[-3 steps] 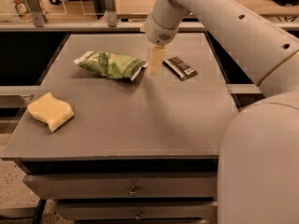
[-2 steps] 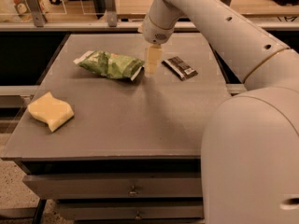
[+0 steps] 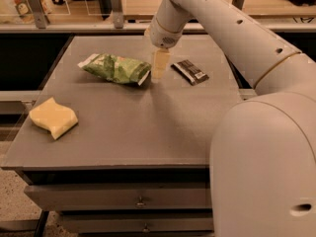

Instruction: Pick green jalapeno chip bag

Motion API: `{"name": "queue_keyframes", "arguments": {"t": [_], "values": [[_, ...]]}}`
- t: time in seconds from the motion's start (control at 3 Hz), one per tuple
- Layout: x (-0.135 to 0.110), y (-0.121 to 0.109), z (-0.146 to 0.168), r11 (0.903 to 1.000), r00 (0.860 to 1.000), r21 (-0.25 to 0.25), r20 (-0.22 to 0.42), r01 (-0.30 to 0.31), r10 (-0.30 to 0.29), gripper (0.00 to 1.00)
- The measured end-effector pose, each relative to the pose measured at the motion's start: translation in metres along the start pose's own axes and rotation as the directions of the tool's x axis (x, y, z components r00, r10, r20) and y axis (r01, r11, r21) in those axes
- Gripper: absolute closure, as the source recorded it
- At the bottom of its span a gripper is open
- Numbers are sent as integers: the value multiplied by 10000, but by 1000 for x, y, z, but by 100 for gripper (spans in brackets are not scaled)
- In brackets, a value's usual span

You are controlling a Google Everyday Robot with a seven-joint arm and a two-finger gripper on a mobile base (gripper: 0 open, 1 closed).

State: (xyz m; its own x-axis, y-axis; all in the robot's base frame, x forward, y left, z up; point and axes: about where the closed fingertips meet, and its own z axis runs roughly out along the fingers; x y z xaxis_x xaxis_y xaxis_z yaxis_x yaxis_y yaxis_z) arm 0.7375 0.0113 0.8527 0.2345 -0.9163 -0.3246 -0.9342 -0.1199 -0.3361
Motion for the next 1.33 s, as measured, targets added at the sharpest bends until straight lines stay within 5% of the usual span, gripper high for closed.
{"name": "queue_keyframes", "arguments": {"t": [0.33,1.33], "values": [[-6,0,3,9999,9999,-48,132,98,-98,0],[-24,14,19,9970,9976,-566,482,529,-502,63]]}}
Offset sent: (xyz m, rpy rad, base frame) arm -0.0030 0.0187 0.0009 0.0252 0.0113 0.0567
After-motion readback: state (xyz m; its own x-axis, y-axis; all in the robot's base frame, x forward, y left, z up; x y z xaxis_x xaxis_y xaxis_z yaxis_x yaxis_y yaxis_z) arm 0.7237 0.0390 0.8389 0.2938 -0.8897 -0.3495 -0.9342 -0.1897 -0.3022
